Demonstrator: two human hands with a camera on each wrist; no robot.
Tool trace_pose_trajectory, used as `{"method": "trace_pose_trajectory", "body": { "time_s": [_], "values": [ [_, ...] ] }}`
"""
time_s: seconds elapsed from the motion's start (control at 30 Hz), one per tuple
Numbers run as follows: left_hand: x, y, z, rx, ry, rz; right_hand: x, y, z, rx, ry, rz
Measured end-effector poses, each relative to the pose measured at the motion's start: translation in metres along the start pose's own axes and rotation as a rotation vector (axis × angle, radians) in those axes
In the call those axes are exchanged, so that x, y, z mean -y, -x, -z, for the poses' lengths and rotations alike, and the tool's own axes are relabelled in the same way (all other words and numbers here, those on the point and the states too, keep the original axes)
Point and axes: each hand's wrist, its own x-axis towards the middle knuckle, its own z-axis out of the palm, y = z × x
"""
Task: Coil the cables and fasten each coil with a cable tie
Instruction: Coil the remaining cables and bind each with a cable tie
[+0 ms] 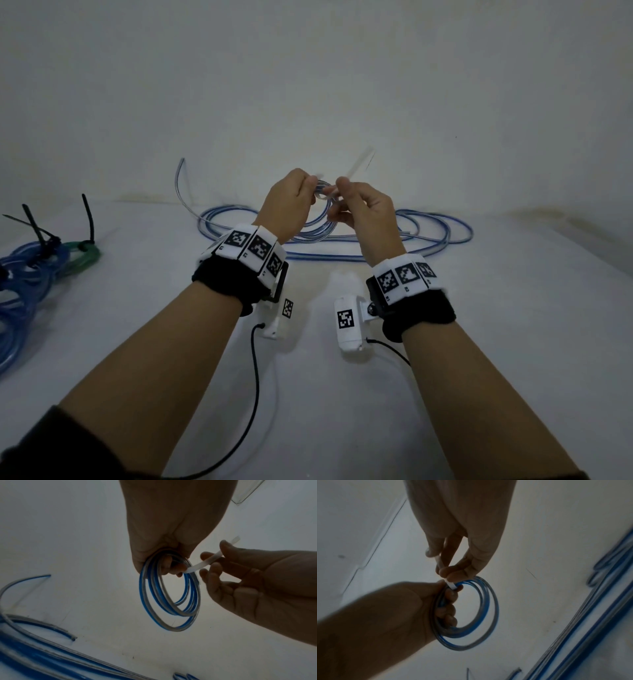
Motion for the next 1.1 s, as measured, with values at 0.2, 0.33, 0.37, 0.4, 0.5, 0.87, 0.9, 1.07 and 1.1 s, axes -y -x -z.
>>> {"method": "trace_pose_trajectory", "body": {
  "time_s": [0.2, 0.33, 0.37, 0.4, 0.5, 0.87, 0.9, 1.07, 1.1],
  "values": [
    [0.007, -0.001, -0.007, -0.011, -0.004, -0.029, -0.001, -0.004, 0.007, -0.052, -0.206, 0.016],
    [0.007, -0.002, -0.010, -0.021, -0.018, -0.098, -0.007, -0.001, 0.009, -0.026, -0.198, -0.002],
    [0.007, -0.001, -0.010, -0.021, -0.020, -0.108, -0.009, -0.001, 0.010, -0.028, -0.197, -0.024],
    [0.007, 0.000, -0.011, -0.023, -0.023, -0.116, -0.009, -0.001, 0.011, -0.035, -0.195, -0.045],
    [0.008, 0.001, -0.013, -0.037, -0.042, -0.142, -0.009, -0.003, 0.016, -0.050, -0.181, -0.087],
    [0.004, 0.006, -0.019, -0.043, -0.034, -0.166, 0.001, -0.005, 0.022, -0.058, -0.043, -0.154],
    [0.004, 0.006, -0.019, -0.038, -0.037, -0.169, 0.001, -0.005, 0.022, -0.049, -0.035, -0.160],
    [0.002, 0.007, -0.018, -0.025, -0.057, -0.189, 0.005, -0.005, 0.019, -0.041, -0.021, -0.167],
    [0.002, 0.007, -0.018, -0.024, -0.060, -0.190, 0.005, -0.004, 0.019, -0.043, -0.018, -0.172]
  ]
}}
